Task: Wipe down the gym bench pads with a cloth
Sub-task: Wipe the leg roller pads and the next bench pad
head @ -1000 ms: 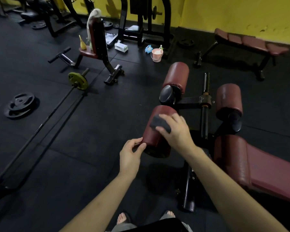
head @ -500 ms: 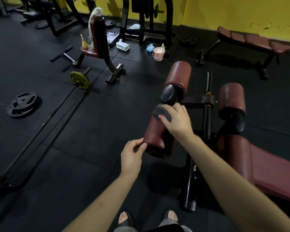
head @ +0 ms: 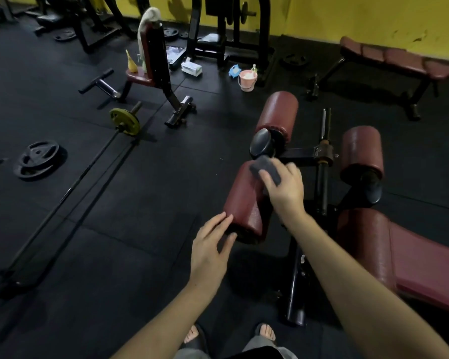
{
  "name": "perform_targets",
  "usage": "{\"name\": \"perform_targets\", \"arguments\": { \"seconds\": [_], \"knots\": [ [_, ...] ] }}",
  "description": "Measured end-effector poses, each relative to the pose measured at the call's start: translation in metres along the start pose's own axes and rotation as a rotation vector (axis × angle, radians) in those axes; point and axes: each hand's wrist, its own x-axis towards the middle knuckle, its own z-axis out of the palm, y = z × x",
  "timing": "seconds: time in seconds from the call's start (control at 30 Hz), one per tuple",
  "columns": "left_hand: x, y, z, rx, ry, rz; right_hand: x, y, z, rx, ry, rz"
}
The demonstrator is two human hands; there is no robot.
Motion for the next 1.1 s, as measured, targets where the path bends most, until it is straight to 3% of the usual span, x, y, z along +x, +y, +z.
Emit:
{"name": "perform_targets", "arguments": {
  "seconds": [0.13,0.27,0.43,0.53,0.67,0.77,0.83,0.93,1.1],
  "knots": [
    [-0.003,-0.009,0.003,0.114,-0.016,0.045,-0.094,-0.012,-0.01,0.027,-0.025,-0.118],
    [-0.003,-0.005,0.005,0.086,-0.007,0.0,-0.062,-0.002,-0.012,-0.029,-0.055,-0.271],
    [-0.011,0.002,0.004,0.121,-0.004,0.003,0.019,0.007,-0.004,0.031,-0.022,-0.034],
    [-0.017,0.005,0.006,0.153,-0.034,0.058,-0.022,-0.001,-0.004,0.009,0.015,-0.079],
    [-0.013,0.002,0.004,0.107,-0.082,-0.032,-0.104,-0.014,-0.014,0.033,-0.027,-0.216],
    [-0.012,0.007,0.002,0.056,-0.102,-0.111,-0.079,-0.012,-0.012,0.002,-0.055,-0.315],
    [-0.011,0.01,0.0,0.012,-0.12,-0.163,-0.034,-0.004,-0.005,-0.038,-0.012,-0.26],
    [-0.011,0.012,-0.002,-0.025,-0.129,-0.21,0.02,0.009,-0.003,0.008,-0.001,-0.017],
    [-0.007,0.008,-0.004,-0.037,-0.134,-0.243,-0.049,-0.009,-0.009,-0.015,-0.01,-0.117]
  ]
}}
